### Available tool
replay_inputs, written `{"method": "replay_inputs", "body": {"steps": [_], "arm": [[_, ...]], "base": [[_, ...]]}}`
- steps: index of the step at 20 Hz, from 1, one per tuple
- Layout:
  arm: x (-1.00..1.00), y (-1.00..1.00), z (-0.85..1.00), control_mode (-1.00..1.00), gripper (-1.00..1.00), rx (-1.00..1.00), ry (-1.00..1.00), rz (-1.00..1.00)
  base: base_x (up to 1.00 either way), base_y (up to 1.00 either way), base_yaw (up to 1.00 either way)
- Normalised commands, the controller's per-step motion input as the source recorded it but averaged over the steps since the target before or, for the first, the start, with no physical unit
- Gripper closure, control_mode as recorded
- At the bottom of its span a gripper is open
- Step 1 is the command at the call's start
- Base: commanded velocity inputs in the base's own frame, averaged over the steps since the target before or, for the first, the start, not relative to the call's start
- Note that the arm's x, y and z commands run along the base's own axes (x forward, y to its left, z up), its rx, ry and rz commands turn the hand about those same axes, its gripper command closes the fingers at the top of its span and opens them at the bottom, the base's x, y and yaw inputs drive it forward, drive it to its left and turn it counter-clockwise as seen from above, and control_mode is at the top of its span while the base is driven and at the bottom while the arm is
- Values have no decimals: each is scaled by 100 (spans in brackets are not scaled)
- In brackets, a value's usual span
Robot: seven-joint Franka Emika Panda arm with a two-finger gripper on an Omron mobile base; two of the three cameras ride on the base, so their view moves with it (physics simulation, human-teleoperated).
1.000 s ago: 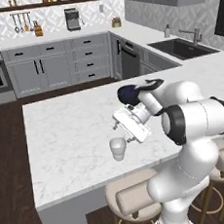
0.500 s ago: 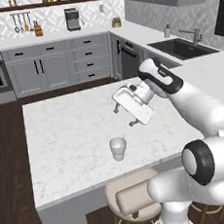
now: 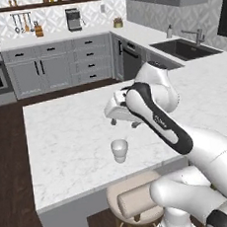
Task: Take a straw from the drawer in front and place it inside the glass cup on the dining counter.
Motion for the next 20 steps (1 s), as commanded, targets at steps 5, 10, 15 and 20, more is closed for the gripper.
{"method": "replay_inputs", "body": {"steps": [5, 10, 15, 20], "arm": [[-16, 19, 0, -100, -100, -25, -1, 2], [-34, 15, 0, -100, -100, -23, 6, 3], [-68, 20, -3, -100, -100, -23, 2, 1], [-81, 24, 0, -100, -100, -16, 0, 0]], "base": [[0, 0, 0], [0, 0, 0], [0, 0, 0], [0, 0, 0]]}}
